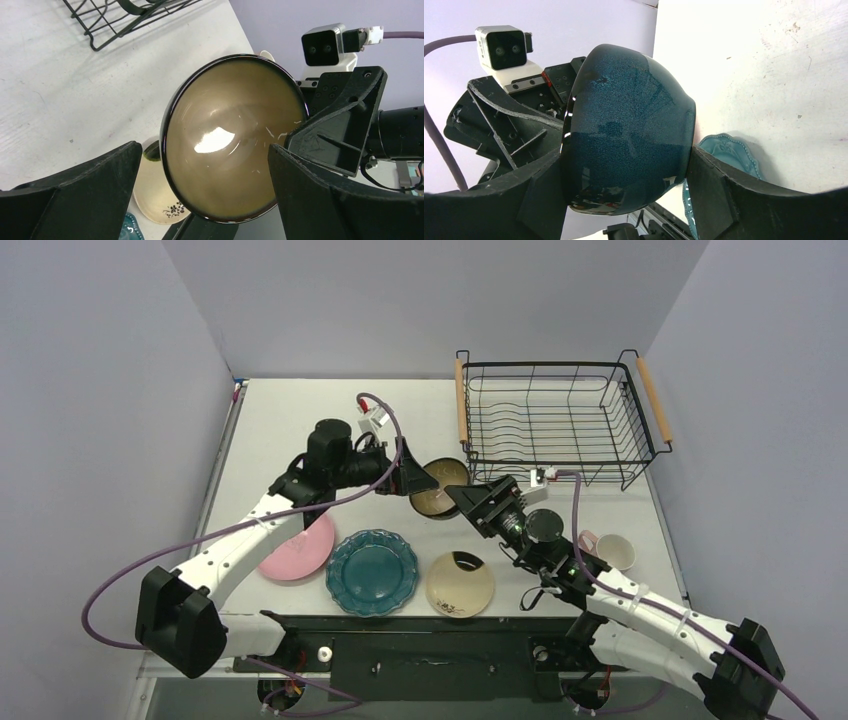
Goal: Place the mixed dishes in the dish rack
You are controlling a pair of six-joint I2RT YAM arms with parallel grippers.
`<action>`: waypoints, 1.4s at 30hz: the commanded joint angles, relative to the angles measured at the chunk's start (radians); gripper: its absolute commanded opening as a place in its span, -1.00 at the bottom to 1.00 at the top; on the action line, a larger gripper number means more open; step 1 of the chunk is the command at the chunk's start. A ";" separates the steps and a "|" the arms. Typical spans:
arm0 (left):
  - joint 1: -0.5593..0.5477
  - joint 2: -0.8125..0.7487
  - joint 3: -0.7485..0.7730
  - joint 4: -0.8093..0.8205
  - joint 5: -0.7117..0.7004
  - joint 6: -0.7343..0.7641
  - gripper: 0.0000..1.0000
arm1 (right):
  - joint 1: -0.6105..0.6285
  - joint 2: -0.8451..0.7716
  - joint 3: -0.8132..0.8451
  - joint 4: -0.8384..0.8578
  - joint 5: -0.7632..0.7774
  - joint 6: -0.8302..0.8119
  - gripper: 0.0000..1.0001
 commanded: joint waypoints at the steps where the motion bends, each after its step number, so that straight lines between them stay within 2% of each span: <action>1: 0.000 -0.031 0.109 -0.088 -0.083 0.071 0.93 | -0.020 -0.049 0.027 0.151 -0.012 0.030 -1.00; 9: 0.009 -0.080 0.198 -0.252 -0.261 0.173 0.93 | -0.134 -0.100 0.056 0.081 -0.075 0.030 -1.00; 13: 0.008 -0.100 0.214 -0.299 -0.306 0.220 0.93 | -0.269 -0.110 0.117 0.021 -0.176 0.005 -1.00; 18: 0.006 -0.129 0.189 -0.310 -0.337 0.256 0.93 | -0.495 -0.055 0.274 -0.112 -0.301 -0.084 -1.00; 23: -0.013 -0.145 0.156 -0.303 -0.363 0.290 0.93 | -0.703 0.062 0.403 -0.171 -0.398 -0.145 -1.00; 29: -0.099 -0.149 0.146 -0.327 -0.455 0.366 0.93 | -0.868 0.246 0.604 -0.257 -0.450 -0.241 -1.00; 37: -0.194 -0.142 0.122 -0.298 -0.455 0.370 0.93 | -1.009 0.455 0.786 -0.447 -0.466 -0.402 -1.00; 42: -0.228 -0.148 0.112 -0.293 -0.459 0.369 0.93 | -1.038 0.583 0.900 -0.586 -0.434 -0.555 -1.00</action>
